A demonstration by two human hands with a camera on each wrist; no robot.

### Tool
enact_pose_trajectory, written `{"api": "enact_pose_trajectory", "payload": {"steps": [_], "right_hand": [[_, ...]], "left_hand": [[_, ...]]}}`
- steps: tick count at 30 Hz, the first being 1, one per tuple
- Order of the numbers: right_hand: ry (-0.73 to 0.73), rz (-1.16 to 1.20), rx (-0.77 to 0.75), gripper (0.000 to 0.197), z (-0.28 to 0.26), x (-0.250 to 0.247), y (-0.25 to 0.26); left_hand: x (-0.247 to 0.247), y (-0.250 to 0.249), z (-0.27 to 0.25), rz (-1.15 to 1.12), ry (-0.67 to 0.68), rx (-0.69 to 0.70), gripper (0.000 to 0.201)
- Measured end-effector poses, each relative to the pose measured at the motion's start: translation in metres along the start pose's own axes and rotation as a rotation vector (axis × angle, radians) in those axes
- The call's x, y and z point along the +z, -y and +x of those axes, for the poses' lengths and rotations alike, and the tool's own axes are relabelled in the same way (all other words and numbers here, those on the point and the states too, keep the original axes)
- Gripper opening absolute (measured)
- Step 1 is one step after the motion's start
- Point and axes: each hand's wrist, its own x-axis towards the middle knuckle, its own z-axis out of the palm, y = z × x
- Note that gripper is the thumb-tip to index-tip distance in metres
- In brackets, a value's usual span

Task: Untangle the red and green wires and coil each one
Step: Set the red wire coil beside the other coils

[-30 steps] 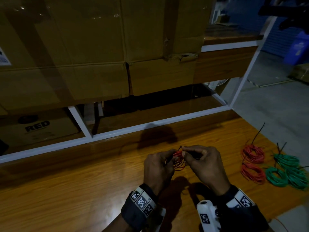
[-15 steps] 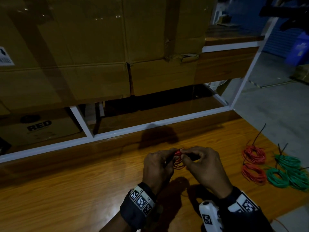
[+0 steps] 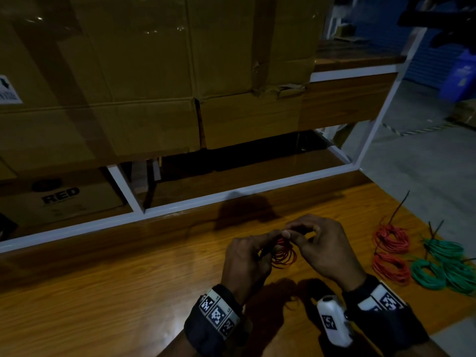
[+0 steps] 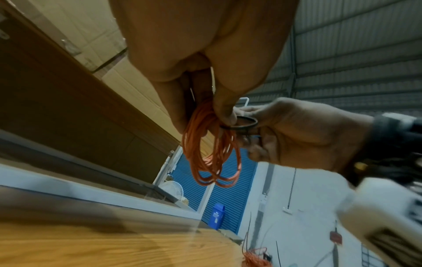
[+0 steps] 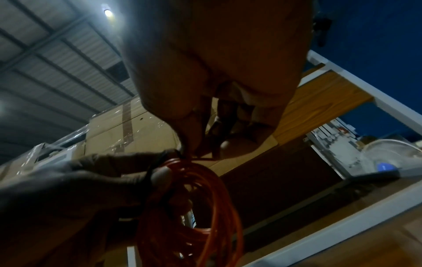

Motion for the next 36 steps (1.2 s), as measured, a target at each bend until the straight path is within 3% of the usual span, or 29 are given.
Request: {"api": "enact_pose_trajectory", "payload": {"steps": [4, 9, 12, 15, 18, 24, 31, 36], "right_hand": [[-0.045, -0.115, -0.089, 0.004, -0.001, 0.009, 0.000], [-0.081, -0.214, -0.146, 0.016, -0.005, 0.015, 0.003], [-0.123, -0.161, -0.160, 0.024, 0.004, 0.008, 0.010], [-0.147, -0.074, -0.170, 0.019, 0.016, -0.002, 0.012], [-0.130, 0.074, -0.072, 0.014, 0.017, -0.002, 0.009], [-0.033, 0.428, 0.169, 0.014, 0.012, 0.008, 0.007], [-0.176, 0.502, 0.205, 0.019, 0.023, -0.011, 0.000], [-0.247, 0.521, 0.265, 0.019, 0.021, -0.018, -0.012]], "left_hand": [[-0.001, -0.002, -0.001, -0.028, 0.001, -0.046, 0.035], [-0.005, -0.005, 0.001, 0.043, 0.032, -0.022, 0.032], [-0.003, 0.000, 0.001, 0.091, 0.085, -0.025, 0.036], [0.001, 0.005, -0.003, 0.121, 0.132, -0.018, 0.033], [0.003, 0.006, -0.001, 0.056, 0.149, -0.018, 0.033], [0.008, 0.012, -0.009, 0.146, 0.197, 0.067, 0.032], [0.021, 0.011, 0.002, 0.189, 0.160, 0.053, 0.030], [0.036, 0.013, 0.005, 0.071, 0.229, -0.046, 0.029]]}}
